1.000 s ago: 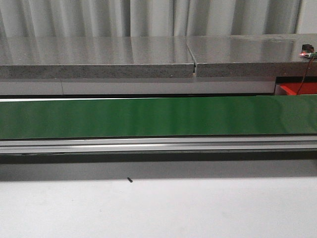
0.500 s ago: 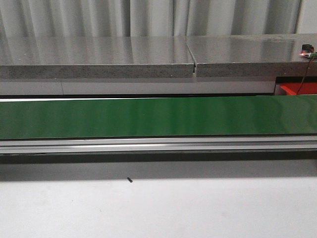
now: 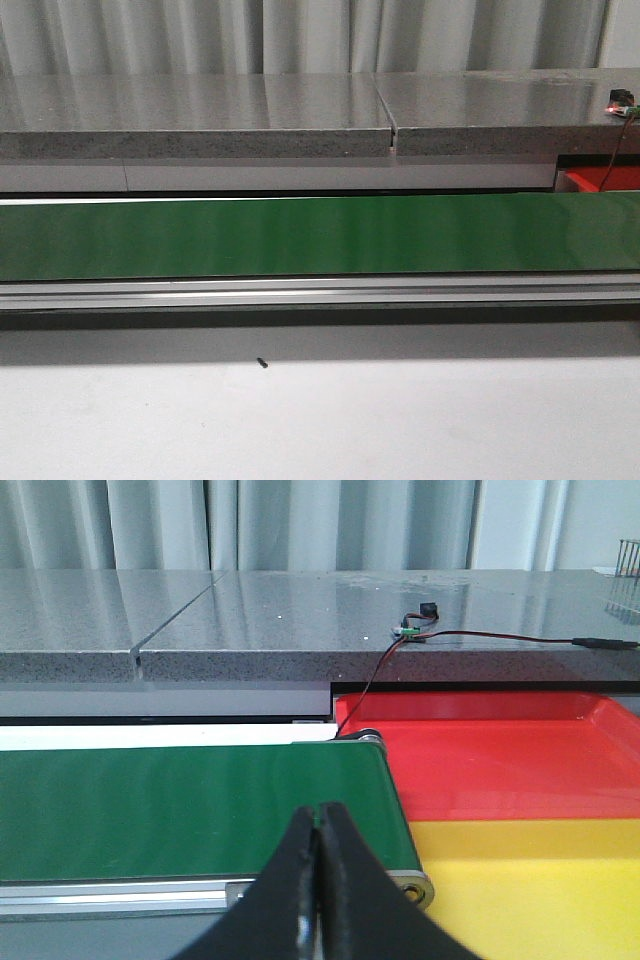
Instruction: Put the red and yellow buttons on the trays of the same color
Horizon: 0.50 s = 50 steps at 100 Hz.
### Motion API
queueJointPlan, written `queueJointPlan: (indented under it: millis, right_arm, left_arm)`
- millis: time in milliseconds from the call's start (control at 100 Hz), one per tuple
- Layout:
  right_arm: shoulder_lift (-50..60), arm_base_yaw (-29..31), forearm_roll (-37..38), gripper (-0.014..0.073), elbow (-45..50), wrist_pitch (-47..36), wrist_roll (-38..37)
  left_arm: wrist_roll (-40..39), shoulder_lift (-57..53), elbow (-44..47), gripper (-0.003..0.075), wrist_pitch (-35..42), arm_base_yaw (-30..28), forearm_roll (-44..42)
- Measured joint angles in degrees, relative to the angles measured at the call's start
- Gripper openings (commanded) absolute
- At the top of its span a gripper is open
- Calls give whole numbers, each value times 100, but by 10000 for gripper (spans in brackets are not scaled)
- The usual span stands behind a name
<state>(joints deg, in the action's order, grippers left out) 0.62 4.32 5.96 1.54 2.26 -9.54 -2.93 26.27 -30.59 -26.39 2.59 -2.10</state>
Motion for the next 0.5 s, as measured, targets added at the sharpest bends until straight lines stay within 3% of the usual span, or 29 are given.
queueJointPlan:
  millis: [60,130,150,200,220,310,380,500]
  right_arm:
    - [0,0,0,-66,0,0,0]
    - [0,0,0,-66,0,0,0]
    - [0,0,0,-66,0,0,0]
    - [0,0,0,-66,0,0,0]
    - [0,0,0,-66,0,0,0]
    - [0,0,0,-66,0,0,0]
    - [0,0,0,-66,0,0,0]
    - [0,0,0,-66,0,0,0]
  left_arm:
    - [0,322,-195,46,-102,0,-9]
    - [0,702,-416,159,-201,0,-13]
    - [0,810,-476,236,-216,0,-13]
    - [0,1050,-600,325,-242,0,-13]
    - [0,1148,-645,417,-242,0,-13]
    - [0,1567,-812,590,-255,0,-13]
    - [0,1858,-922,650,-287,0,-13]
    - [-78,2304,-1131,652,-400,0,-13]
